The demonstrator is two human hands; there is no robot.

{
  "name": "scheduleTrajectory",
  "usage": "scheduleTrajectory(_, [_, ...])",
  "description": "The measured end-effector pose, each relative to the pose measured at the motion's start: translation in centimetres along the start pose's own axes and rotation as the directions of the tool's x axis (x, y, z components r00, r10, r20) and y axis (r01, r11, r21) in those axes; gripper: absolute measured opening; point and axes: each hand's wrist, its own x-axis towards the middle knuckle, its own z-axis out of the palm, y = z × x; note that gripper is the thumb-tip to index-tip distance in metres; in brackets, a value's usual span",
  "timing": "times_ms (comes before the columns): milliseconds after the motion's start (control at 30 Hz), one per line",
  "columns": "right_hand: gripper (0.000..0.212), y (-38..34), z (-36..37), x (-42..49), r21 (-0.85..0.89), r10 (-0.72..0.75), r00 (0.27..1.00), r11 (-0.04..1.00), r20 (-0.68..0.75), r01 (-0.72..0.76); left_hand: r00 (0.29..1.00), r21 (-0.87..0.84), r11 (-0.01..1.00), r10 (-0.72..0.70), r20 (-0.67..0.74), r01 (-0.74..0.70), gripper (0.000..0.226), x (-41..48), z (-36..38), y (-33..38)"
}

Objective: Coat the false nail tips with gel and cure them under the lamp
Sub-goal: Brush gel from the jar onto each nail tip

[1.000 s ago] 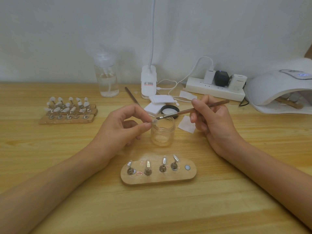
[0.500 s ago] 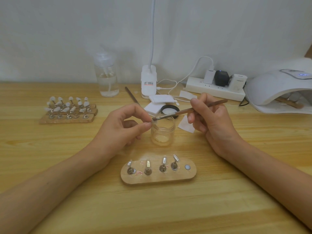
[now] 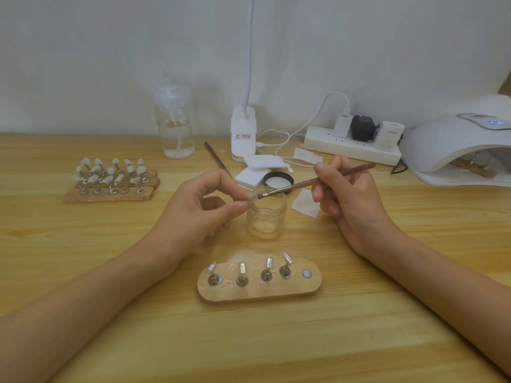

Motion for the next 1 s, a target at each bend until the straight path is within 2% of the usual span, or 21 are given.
scheduleTrajectory(67, [0.028, -0.03, -0.08, 0.01, 0.022, 0.004, 1.000, 1.000, -0.009, -0.004, 1.000, -0.001, 1.000, -0.002, -0.001, 0.002, 0.020, 0.07, -0.04, 0.05])
scheduleTrajectory(233, [0.024, -0.18, 0.09, -0.20, 0.013, -0.043, 0.994, 0.999, 0.102, 0.042, 1.000, 0.009, 1.000, -0.003, 0.004, 0.003, 0.019, 0.02, -0.17, -0.03])
scheduleTrajectory(400, [0.027, -0.01, -0.14, 0.00, -0.002, 0.009, 1.000, 1.000, -0.024, -0.009, 1.000, 0.011, 1.000, -0.017, 0.004, 0.017, 0.020, 0.04, -0.15, 0.06])
scheduleTrajectory(567, [0.023, -0.17, 0.04, -0.21, 0.021, -0.038, 0.993, 0.999, 0.108, 0.036, 1.000, 0.018, 0.999, -0.029, -0.005, 0.029, 0.021, -0.04, -0.15, 0.19])
scheduleTrajectory(767, [0.028, 0.03, -0.16, -0.04, -0.011, 0.001, 1.000, 1.000, -0.020, -0.001, 0.999, 0.022, 0.999, -0.042, -0.017, 0.043, 0.021, -0.07, 0.01, 0.30])
scheduleTrajectory(900, [0.024, -0.09, -0.04, -0.20, 0.017, -0.047, 0.994, 0.999, 0.094, 0.046, 0.999, 0.023, 0.999, -0.046, -0.015, 0.047, 0.016, -0.11, 0.04, 0.40])
scheduleTrajectory(1000, [0.025, -0.13, 0.10, -0.27, -0.038, -0.039, 0.995, 0.998, 0.090, 0.043, 0.998, 0.014, 0.998, -0.056, -0.019, 0.056, 0.013, -0.18, 0.06, 0.62])
